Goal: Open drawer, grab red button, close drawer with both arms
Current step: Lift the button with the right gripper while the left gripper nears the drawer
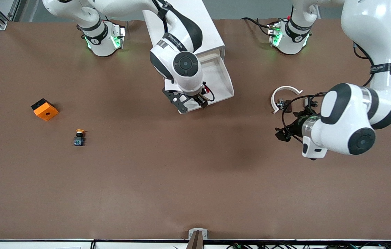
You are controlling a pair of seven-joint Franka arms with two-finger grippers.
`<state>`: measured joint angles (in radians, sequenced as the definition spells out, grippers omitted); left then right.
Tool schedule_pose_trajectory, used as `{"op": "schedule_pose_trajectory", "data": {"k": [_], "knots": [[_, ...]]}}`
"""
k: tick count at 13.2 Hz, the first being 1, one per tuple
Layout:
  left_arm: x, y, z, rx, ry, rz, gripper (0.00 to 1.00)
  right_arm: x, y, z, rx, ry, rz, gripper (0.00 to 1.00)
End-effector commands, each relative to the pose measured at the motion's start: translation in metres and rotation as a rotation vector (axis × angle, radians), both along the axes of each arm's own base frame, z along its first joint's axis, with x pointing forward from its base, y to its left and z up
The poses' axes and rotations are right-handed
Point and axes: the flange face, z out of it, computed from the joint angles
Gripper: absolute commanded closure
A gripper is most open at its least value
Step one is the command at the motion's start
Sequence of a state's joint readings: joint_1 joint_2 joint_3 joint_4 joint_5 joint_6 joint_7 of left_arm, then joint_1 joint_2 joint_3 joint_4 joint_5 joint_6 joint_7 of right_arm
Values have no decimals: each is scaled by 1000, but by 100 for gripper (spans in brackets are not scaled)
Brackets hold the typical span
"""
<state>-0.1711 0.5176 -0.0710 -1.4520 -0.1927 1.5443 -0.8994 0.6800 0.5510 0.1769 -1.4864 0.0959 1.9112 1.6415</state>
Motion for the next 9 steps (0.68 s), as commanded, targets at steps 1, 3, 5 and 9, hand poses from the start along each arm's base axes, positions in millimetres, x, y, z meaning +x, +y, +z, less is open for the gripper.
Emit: {"op": "schedule_pose_trajectory", "data": {"k": [1,3,5,9], "knots": [[-32,-15,-12,38,-59,-79,0,-4,8,-5,-2,10,-13,9],[-38,-24,-27,41,-107,-94,0,-3,8,-8,-5,14,-13,13],[-44,-34,-40,33,-127,-109,0,-5,9,-10,-8,12,-7,22],[-61,-56,-62,19,-149,-147,0,-8,12,-17,-11,20,-4,35]]}}
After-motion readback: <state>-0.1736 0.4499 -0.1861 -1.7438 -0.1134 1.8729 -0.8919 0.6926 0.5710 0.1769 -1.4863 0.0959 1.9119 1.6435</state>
